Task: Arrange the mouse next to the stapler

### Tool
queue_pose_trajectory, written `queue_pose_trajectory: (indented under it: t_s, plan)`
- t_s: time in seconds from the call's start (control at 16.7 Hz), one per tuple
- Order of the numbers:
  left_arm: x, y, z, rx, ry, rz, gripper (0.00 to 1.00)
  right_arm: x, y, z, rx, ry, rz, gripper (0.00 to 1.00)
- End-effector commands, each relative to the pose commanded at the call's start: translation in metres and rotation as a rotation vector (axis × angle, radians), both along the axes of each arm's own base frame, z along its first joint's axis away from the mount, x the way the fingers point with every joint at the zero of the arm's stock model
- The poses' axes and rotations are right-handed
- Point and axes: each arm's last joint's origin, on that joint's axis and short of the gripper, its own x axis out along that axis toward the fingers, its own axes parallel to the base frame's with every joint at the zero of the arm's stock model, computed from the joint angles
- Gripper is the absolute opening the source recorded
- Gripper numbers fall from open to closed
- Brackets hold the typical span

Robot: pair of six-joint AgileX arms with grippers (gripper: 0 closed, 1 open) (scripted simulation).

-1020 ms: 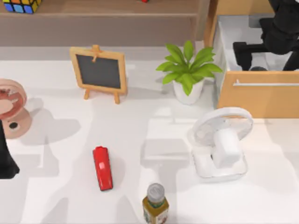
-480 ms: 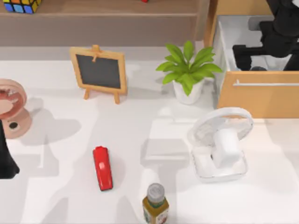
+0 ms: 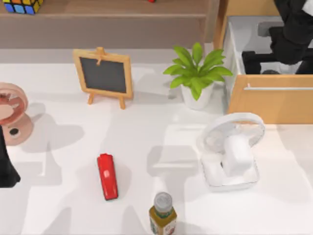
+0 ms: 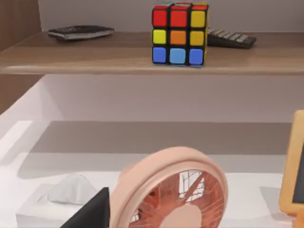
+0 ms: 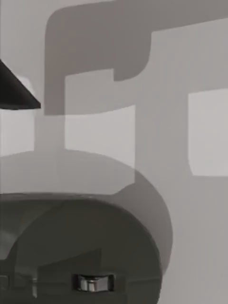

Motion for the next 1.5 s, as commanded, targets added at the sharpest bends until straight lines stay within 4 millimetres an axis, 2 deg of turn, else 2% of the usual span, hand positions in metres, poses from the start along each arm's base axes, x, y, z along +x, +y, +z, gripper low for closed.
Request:
queue_pose_trajectory:
  t_s: [0.3, 1.08, 1.5]
  plan:
    - [0.0000, 0.0000, 0.0000, 0.000, 0.000, 0.000, 1.00, 0.0005, -0.0002, -0.0039, 0.000, 0.005, 0.000, 1.00]
    - [0.0000, 0.0000, 0.0000, 0.000, 0.000, 0.000, 1.00, 0.0005, -0.0002, -0.0039, 0.000, 0.005, 0.000, 0.02]
    - [0.0000, 0.0000, 0.0000, 0.000, 0.000, 0.000, 1.00, 0.0005, -0.0002, -0.0039, 0.000, 0.005, 0.000, 0.00]
